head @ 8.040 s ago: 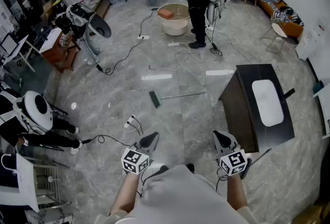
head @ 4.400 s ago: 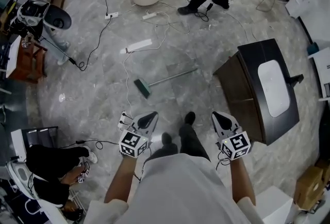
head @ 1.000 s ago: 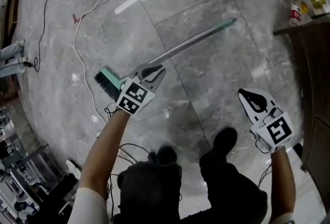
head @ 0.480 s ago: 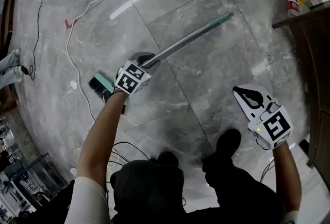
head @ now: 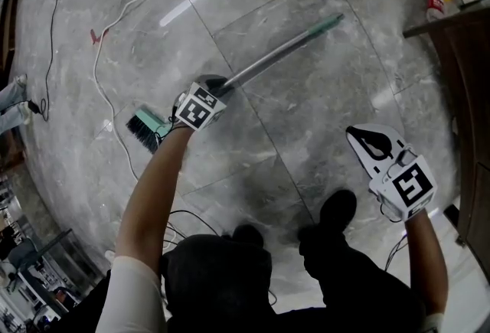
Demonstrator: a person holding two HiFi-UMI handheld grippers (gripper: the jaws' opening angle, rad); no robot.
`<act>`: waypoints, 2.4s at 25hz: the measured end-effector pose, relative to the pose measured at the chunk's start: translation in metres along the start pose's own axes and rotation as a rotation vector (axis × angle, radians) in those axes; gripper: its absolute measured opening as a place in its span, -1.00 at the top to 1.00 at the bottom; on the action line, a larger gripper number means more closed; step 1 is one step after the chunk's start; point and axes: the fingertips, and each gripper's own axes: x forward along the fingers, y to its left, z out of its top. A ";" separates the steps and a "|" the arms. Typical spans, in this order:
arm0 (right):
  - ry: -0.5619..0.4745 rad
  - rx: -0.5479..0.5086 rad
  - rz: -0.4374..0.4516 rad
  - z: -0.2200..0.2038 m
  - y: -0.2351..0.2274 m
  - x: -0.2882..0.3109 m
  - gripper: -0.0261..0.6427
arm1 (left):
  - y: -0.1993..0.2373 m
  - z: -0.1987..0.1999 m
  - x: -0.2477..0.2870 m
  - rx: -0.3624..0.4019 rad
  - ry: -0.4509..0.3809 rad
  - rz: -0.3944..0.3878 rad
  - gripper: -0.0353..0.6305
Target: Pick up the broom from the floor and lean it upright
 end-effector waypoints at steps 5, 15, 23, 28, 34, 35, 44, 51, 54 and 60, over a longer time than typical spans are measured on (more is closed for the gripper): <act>0.009 -0.006 -0.008 0.001 -0.003 -0.005 0.92 | 0.001 0.001 0.003 0.030 -0.011 -0.011 0.65; -0.035 -0.035 -0.055 0.044 -0.014 -0.034 0.92 | -0.025 0.051 -0.045 0.080 -0.064 -0.131 0.65; -0.131 -0.111 -0.133 0.104 -0.027 -0.083 0.92 | -0.050 0.145 -0.101 0.118 -0.187 -0.204 0.65; -0.181 -0.143 -0.187 0.137 -0.033 -0.127 0.92 | -0.086 0.195 -0.125 0.170 -0.217 -0.264 0.65; -0.200 -0.165 -0.259 0.156 -0.037 -0.169 0.92 | -0.131 0.249 -0.146 0.246 -0.260 -0.348 0.65; -0.201 -0.167 -0.264 0.157 -0.035 -0.175 0.92 | -0.138 0.256 -0.150 0.251 -0.269 -0.362 0.65; -0.231 -0.187 -0.334 0.175 -0.026 -0.230 0.92 | -0.201 0.325 -0.167 0.284 -0.354 -0.454 0.66; -0.263 -0.181 -0.389 0.184 -0.022 -0.263 0.92 | -0.254 0.365 -0.169 0.271 -0.404 -0.533 0.66; -0.274 -0.175 -0.418 0.185 -0.023 -0.281 0.92 | -0.275 0.386 -0.170 0.249 -0.435 -0.573 0.66; -0.290 -0.158 -0.461 0.182 -0.023 -0.307 0.92 | -0.318 0.419 -0.174 0.287 -0.471 -0.633 0.66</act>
